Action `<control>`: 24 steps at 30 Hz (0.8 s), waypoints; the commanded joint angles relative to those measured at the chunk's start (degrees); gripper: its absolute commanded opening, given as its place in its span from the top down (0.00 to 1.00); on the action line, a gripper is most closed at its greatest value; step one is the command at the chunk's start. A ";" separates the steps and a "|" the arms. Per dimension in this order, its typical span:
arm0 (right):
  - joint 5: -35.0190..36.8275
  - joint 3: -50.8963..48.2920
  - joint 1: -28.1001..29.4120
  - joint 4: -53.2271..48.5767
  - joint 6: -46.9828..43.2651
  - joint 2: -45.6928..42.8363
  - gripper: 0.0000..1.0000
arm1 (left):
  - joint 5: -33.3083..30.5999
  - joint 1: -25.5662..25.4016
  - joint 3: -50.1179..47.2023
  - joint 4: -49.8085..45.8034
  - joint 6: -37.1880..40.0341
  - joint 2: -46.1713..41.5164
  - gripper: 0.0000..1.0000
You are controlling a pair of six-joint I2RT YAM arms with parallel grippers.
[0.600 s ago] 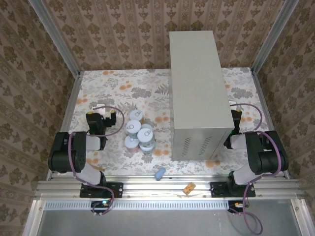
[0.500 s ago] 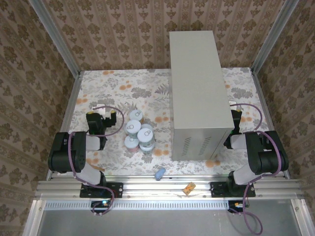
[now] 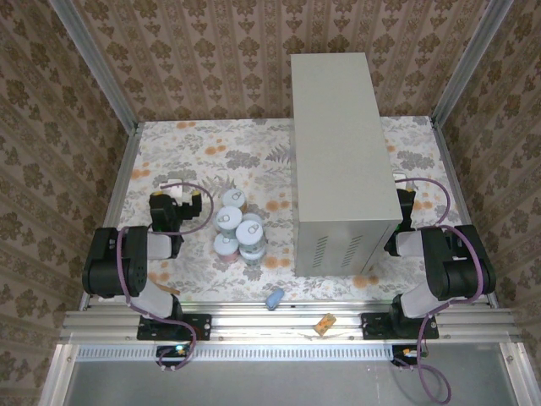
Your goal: Place and organize the canned foods onto the counter
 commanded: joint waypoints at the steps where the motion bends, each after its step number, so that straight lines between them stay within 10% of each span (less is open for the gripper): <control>1: -4.52 1.07 1.73 0.25 0.09 0.13 0.00 | 1.61 0.58 1.64 -0.40 0.20 0.04 0.00; 12: -4.52 1.07 1.71 0.20 0.14 0.15 0.00 | -1.07 -0.22 3.54 -6.00 0.25 -3.16 0.00; 24: -6.17 1.34 0.96 -0.28 0.46 0.15 0.00 | -31.08 -8.09 25.39 -44.52 -6.54 -5.41 0.00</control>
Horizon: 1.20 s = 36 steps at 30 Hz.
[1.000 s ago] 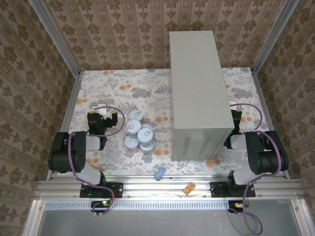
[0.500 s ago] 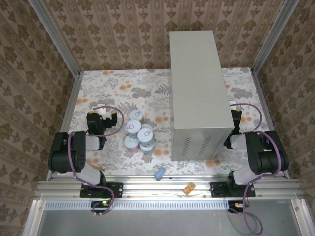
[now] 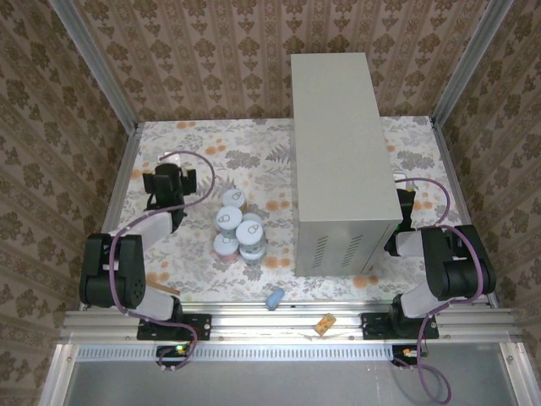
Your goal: Place and organize the canned foods onto the counter
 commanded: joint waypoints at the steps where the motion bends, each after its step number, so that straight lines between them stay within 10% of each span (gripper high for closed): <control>1: -5.93 1.49 0.98 -0.52 0.63 0.13 0.00 | -10.97 -2.26 7.40 -19.73 -6.99 -0.72 0.00; 19: 5.56 28.37 -6.26 -54.46 10.77 -14.26 0.00 | 12.25 -9.86 21.86 -62.13 -27.01 -8.65 0.00; 36: -3.71 57.71 -6.19 -94.88 7.44 -30.95 0.00 | 22.72 -18.80 26.82 -71.51 -33.63 -10.35 0.00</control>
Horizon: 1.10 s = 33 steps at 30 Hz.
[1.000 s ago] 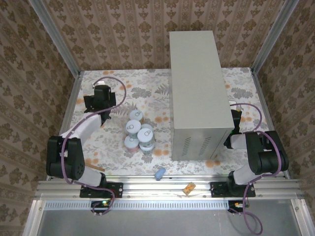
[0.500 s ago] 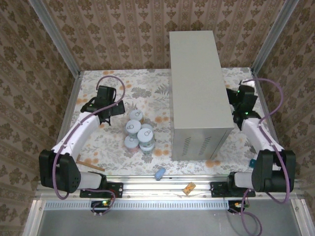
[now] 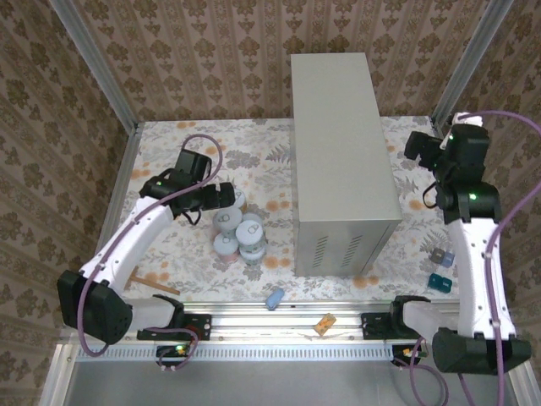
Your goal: Place and organize the canned foods onto the counter
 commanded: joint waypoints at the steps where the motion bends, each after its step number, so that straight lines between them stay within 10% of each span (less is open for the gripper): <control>1: -5.21 4.12 0.64 -10.65 -1.94 -3.92 0.00 | 2.00 -2.76 2.45 -3.27 -3.85 1.80 0.00; 9: -26.18 16.67 4.36 -22.89 -5.04 -4.65 0.00 | -2.15 -6.21 5.40 -6.89 -8.22 7.94 0.00; 17: -36.76 24.00 20.49 -27.52 -6.79 -4.65 0.00 | -4.57 -8.04 6.82 -9.20 -10.56 11.93 0.00; 33: -27.83 19.27 52.44 -23.17 -10.42 0.55 0.00 | -3.76 -8.60 3.09 -6.72 -18.11 14.36 0.00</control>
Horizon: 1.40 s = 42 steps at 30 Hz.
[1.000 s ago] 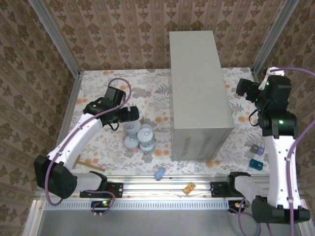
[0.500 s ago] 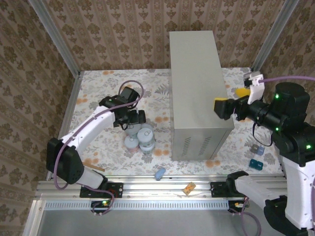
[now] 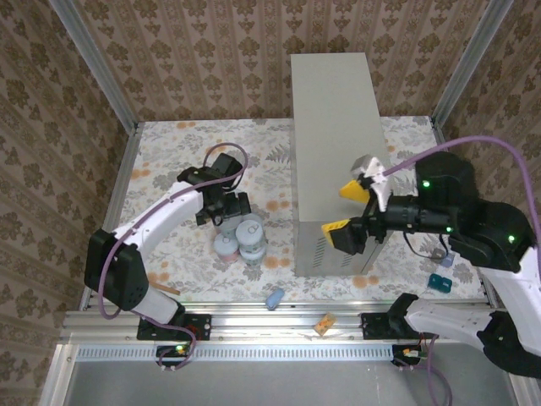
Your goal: Place and organize the canned foods onto the counter
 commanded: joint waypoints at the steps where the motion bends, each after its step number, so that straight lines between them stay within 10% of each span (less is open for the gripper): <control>1: 5.64 -0.18 4.63 0.73 -2.52 2.69 0.00 | 0.32 -0.34 -0.75 0.34 -2.87 1.36 0.00; 14: 7.89 -4.63 10.84 6.34 -2.31 4.85 0.00 | 0.97 -0.42 -3.67 2.75 -5.36 0.85 0.06; 42: 9.32 -7.37 11.80 11.15 -4.95 4.37 0.00 | 2.11 3.03 8.39 -5.55 5.13 -5.50 0.56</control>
